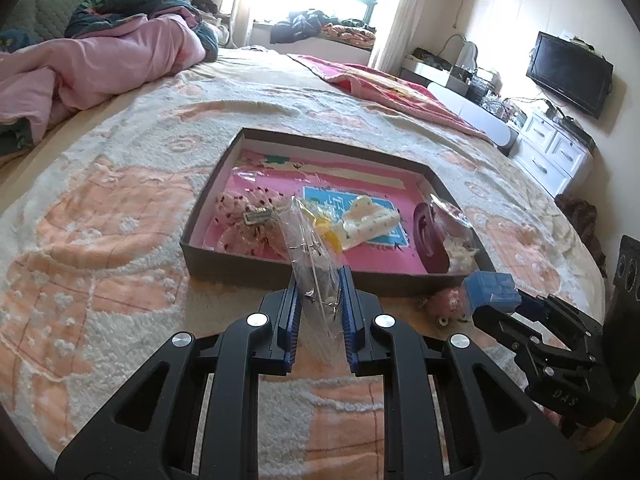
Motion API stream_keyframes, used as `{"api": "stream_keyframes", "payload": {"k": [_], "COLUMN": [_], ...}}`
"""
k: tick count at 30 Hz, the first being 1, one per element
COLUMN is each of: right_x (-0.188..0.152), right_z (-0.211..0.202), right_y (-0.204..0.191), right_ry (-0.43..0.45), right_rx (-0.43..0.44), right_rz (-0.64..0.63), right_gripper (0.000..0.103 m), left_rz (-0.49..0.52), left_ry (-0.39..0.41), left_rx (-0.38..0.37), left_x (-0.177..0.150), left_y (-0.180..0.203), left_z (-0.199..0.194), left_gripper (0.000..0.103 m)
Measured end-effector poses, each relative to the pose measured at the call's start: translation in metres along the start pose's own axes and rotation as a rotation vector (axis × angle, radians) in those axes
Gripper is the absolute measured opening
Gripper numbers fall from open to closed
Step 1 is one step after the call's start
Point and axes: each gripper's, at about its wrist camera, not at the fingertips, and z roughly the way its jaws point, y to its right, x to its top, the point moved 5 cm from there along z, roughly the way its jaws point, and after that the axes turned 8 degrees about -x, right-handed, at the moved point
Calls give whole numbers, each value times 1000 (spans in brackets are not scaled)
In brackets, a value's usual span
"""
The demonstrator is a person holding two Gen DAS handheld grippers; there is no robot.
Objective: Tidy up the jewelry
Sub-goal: 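Carry the earring packet with left tool while right tool carries the blue case into the box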
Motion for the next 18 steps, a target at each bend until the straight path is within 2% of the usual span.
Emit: {"api": "stream_keyframes", "payload": {"k": [9, 18], "right_x": [16, 34], "right_z": [16, 39], "right_y": [-11, -12], "right_ry": [8, 8], "right_rx": [3, -6], "right_rz": [-29, -30], "right_gripper": [50, 50], "left_rz": [-13, -24], "left_ry": [19, 4], "left_rx": [34, 60], "left_x": [15, 25], "left_y": [-13, -26], "left_z": [6, 22], "left_gripper": [12, 12]}}
